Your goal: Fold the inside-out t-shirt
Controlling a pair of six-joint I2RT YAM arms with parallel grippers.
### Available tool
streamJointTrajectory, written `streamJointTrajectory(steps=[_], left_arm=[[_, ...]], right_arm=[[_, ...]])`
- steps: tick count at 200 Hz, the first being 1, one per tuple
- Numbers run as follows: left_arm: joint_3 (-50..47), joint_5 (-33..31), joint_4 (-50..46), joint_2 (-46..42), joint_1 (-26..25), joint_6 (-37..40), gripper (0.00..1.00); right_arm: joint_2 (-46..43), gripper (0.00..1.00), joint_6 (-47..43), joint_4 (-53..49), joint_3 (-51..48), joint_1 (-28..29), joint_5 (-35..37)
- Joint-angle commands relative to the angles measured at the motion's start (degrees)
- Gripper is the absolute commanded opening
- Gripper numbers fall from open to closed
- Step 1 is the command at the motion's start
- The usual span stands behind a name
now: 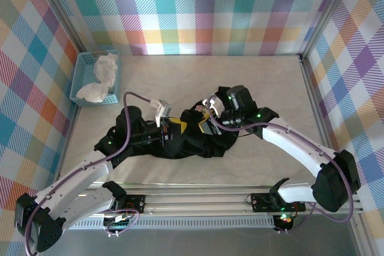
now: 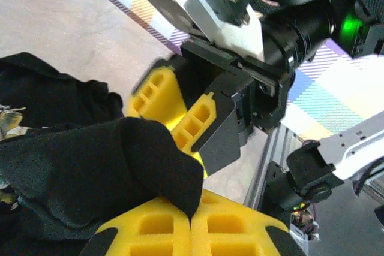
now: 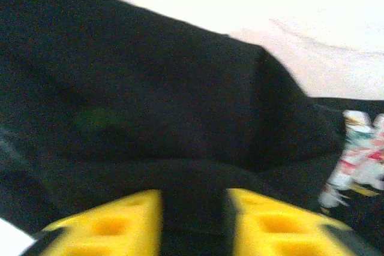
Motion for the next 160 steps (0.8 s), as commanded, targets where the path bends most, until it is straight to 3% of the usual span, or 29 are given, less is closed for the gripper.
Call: streamJointTrajectory(steps=[1,6,31,71,107,136,160], left_arm=[[-1.6,-9.1,6.1,-2.7,0.1,-4.3,0.05],[-1.9,-9.6,6.5,-2.9,0.1,-4.7,0.07],[-3.1,-12.0,8.1,-4.0,0.1,-5.7,0.08],[-5.3,-13.7,9.3,-6.1,0.1,-1.8,0.00],[-7.7,-5.7,11.8,-6.9,0.1,6.4,0.00],[-9.2,-0.7,13.0,-8.0,0.2,11.1,0.00],[-9.2,0.3,12.2,-8.8,0.1,13.4,0.00]], right_arm=[[-3.4,0.04,3.1,9.5,-7.3,0.4,-12.8],[-3.8,0.00,3.5,11.0,-8.1,0.5,-14.1],[-4.1,0.00,2.1,12.2,-9.7,3.1,-16.4],[-1.7,0.00,-0.7,9.5,-8.2,9.4,-16.8],[-5.9,0.34,-4.0,6.6,-7.0,9.9,-8.5],[-10.8,0.44,-4.3,7.4,-7.5,7.3,-5.0],[-10.8,0.49,-4.1,6.6,-6.8,5.4,4.1]])
